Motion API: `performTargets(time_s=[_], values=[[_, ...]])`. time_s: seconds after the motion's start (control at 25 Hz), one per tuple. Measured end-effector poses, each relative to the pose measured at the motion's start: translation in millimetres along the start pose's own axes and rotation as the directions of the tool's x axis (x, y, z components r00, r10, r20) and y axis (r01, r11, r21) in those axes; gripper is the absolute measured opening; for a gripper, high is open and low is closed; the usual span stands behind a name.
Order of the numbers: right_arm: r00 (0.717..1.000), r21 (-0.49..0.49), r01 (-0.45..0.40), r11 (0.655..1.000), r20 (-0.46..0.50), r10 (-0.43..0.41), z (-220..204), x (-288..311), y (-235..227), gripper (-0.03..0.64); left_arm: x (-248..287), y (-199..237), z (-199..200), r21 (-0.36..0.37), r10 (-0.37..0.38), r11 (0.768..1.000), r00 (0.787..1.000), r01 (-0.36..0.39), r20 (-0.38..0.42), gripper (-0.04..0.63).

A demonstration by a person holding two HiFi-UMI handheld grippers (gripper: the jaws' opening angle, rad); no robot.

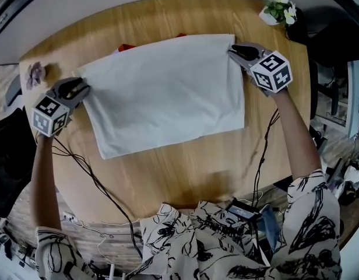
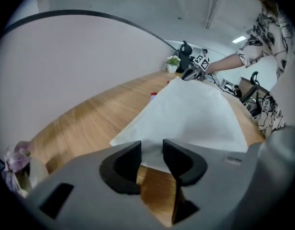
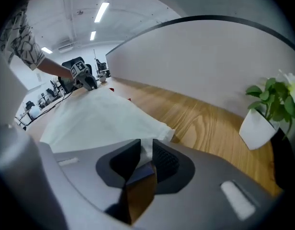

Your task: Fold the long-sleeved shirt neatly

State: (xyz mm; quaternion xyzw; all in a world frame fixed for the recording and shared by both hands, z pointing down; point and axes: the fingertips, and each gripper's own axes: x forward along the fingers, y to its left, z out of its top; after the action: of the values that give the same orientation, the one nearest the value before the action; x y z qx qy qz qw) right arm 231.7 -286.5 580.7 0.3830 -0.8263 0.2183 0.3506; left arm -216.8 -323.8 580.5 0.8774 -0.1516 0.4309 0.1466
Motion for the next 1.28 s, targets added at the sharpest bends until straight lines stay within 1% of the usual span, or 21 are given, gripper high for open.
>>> performTargets(time_s=[0.04, 0.12, 0.2, 0.24, 0.32, 0.36, 0.44, 0.56, 0.64, 0.72, 0.84, 0.96, 1.0, 1.08, 1.2, 1.28], values=[[1.0, 0.014, 0.013, 1.0, 0.014, -0.013, 1, -3, -2, 0.091, -4, 1, 1, -0.021, 0.013, 1.0, 1.0, -0.013, 0.015, 0.154], [0.998, 0.026, 0.036, 0.999, 0.051, -0.037, 7, -18, -2, 0.095, -19, -8, 4, -0.063, 0.036, 0.997, 0.997, -0.032, 0.065, 0.184], [0.996, 0.014, 0.044, 0.999, 0.081, -0.045, 9, -46, 11, 0.135, -39, -34, 7, -0.09, 0.044, 0.995, 0.992, -0.033, 0.118, 0.196], [0.995, 0.009, 0.045, 0.999, 0.094, -0.045, 8, -61, 20, 0.144, -49, -51, 4, -0.084, 0.049, 0.996, 0.99, -0.038, 0.129, 0.198], [0.992, 0.018, 0.04, 0.999, 0.119, -0.042, 1, -86, 45, 0.147, -64, -88, -9, -0.067, 0.065, 0.996, 0.989, -0.056, 0.131, 0.199], [0.991, 0.034, 0.037, 0.999, 0.129, -0.041, -6, -96, 59, 0.154, -70, -105, -17, -0.07, 0.072, 0.996, 0.989, -0.064, 0.13, 0.198], [0.989, 0.073, 0.038, 0.997, 0.14, -0.048, -20, -113, 82, 0.167, -78, -133, -31, -0.105, 0.091, 0.991, 0.987, -0.078, 0.132, 0.198], [0.989, 0.12, 0.038, 0.992, 0.137, -0.055, -43, -128, 112, 0.196, -87, -164, -49, -0.191, 0.129, 0.977, 0.981, -0.1, 0.144, 0.198], [0.993, 0.147, 0.021, 0.989, 0.115, -0.039, -61, -130, 132, 0.214, -88, -183, -65, -0.211, 0.145, 0.971, 0.981, -0.115, 0.13, 0.198], [0.997, 0.166, 0.001, 0.986, 0.074, -0.014, -83, -130, 151, 0.228, -86, -201, -77, -0.185, 0.155, 0.973, 0.983, -0.134, 0.103, 0.198], [1.0, 0.173, 0.009, 0.985, 0.006, -0.01, -114, -129, 165, 0.23, -79, -218, -90, -0.101, 0.18, 0.98, 0.982, -0.173, 0.059, 0.198], [1.0, 0.207, 0.012, 0.978, -0.011, -0.01, -129, -125, 168, 0.225, -72, -221, -99, -0.033, 0.2, 0.979, 0.979, -0.199, 0.028, 0.195], [1.0, 0.212, 0.008, 0.977, -0.014, -0.005, -131, -124, 169, 0.209, -70, -221, -100, -0.019, 0.201, 0.979, 0.979, -0.201, 0.021, 0.193], [1.0, 0.196, 0.009, 0.981, -0.031, -0.003, -134, -123, 171, 0.154, -65, -220, -100, 0.014, 0.21, 0.978, 0.978, -0.21, 0.012, 0.187], [0.999, 0.187, 0.009, 0.982, -0.042, -0.001, -135, -121, 175, 0.063, -61, -216, -100, 0.056, 0.23, 0.972, 0.973, -0.23, 0.0, 0.139], [0.999, 0.191, 0.002, 0.982, -0.036, 0.005, -135, -118, 177, 0.034, -61, -215, -103, 0.075, 0.244, 0.967, 0.97, -0.243, -0.012, 0.096]])
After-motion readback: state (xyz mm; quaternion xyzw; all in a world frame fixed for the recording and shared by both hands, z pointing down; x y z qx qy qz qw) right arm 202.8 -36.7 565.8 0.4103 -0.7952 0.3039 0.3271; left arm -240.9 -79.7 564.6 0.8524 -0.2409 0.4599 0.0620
